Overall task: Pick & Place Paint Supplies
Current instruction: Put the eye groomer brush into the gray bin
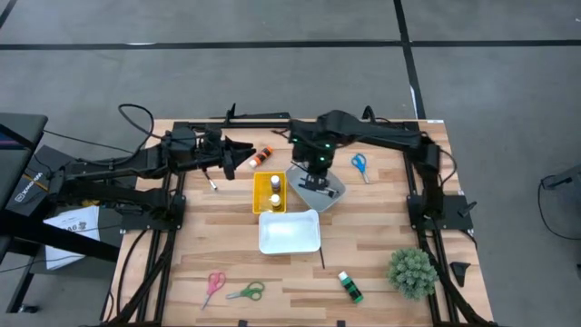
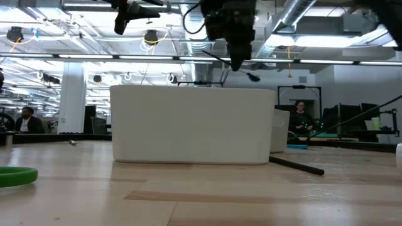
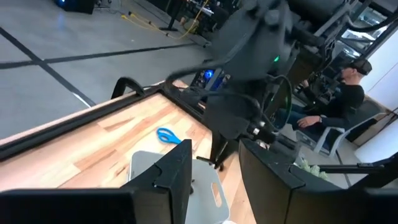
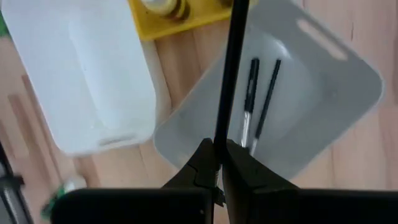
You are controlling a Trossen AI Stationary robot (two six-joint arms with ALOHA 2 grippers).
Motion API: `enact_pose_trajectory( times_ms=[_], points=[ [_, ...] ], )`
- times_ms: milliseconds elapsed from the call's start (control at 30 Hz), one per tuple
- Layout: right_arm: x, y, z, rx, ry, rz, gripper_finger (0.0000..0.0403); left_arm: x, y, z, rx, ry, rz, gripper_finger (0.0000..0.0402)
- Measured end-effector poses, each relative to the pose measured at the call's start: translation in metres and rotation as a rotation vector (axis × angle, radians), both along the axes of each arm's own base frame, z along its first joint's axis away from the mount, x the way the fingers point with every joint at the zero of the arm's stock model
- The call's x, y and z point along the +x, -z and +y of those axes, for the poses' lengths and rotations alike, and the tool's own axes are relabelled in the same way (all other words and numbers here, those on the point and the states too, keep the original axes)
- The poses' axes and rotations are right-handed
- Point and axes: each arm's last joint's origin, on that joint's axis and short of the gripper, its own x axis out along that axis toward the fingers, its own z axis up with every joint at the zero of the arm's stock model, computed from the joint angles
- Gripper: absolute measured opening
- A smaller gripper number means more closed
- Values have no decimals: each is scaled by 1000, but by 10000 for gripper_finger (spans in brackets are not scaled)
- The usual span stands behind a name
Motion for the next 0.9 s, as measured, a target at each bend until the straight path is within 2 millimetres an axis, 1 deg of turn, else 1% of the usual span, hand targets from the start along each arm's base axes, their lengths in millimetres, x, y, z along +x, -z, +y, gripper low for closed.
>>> enact_pose_trajectory(
  times_ms=[67, 167, 233, 300, 400, 600, 767, 900],
  points=[
    [8, 0, -3, -8, -26, 76, 4, -1, 0, 0, 3, 1, 1, 127],
    [22, 5, -9, -21, -26, 62, 4, -4, -2, -1, 27, 5, 4, 127],
    [26, 7, -10, -11, -27, 71, 4, -10, -4, -2, 31, 6, 4, 127],
    [31, 19, -12, -2, -23, 93, 4, -16, -7, -3, 34, 5, -7, 127],
    [37, 43, -13, 18, -24, 167, 4, -26, -10, -5, 36, 1, -7, 127],
    [36, 61, -13, 8, -50, 232, 4, -44, -14, -8, 41, -16, -14, 127],
    [28, 78, -15, 20, -46, 304, 4, -49, -15, -9, 42, -17, -20, 127],
    [26, 90, -15, 22, -56, 319, 4, -49, -14, -9, 39, -19, -3, 127]
  ],
)
